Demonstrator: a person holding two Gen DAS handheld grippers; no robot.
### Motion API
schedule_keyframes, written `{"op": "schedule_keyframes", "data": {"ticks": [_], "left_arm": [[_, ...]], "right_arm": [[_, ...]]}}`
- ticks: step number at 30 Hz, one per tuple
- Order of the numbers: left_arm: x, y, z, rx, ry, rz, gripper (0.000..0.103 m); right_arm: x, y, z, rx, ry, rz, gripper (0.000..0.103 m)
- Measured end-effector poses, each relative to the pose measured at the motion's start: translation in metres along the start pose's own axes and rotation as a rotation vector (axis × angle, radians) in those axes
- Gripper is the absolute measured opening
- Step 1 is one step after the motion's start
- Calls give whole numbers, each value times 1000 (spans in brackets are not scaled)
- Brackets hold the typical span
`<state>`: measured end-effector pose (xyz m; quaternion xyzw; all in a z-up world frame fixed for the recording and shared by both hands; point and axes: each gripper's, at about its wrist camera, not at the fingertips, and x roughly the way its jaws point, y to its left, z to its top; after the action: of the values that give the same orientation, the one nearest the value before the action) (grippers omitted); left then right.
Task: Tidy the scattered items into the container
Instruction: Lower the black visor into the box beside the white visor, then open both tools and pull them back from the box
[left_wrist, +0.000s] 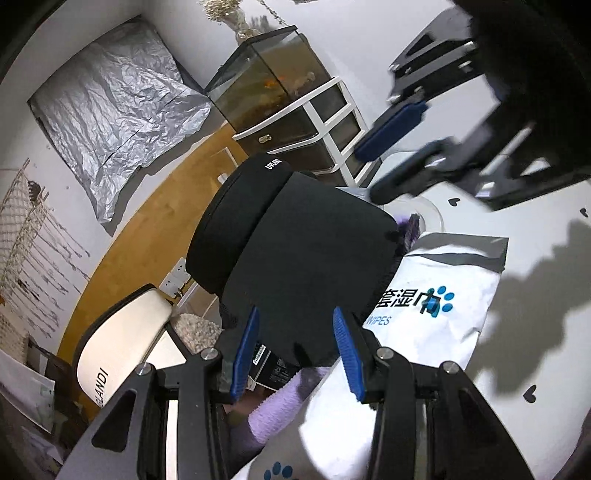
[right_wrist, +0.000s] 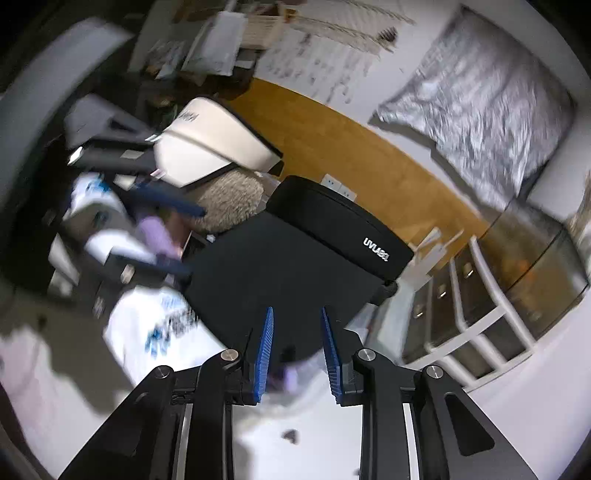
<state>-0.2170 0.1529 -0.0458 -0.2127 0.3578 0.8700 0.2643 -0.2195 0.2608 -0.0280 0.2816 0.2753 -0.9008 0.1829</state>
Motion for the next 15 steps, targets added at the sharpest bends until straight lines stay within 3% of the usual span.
{"op": "schedule_keyframes", "data": {"ticks": [4, 8, 11, 15], "left_arm": [[-2, 1, -2, -23, 0, 4, 43], [-5, 2, -4, -46, -3, 12, 43], [-9, 3, -4, -73, -13, 17, 56], [-17, 5, -3, -119, -26, 16, 57]], "right_arm": [[27, 0, 6, 64, 35, 52, 27], [38, 4, 5, 53, 41, 38, 27], [50, 4, -1, 84, 74, 56, 27], [55, -6, -5, 180, 92, 111, 27]]}}
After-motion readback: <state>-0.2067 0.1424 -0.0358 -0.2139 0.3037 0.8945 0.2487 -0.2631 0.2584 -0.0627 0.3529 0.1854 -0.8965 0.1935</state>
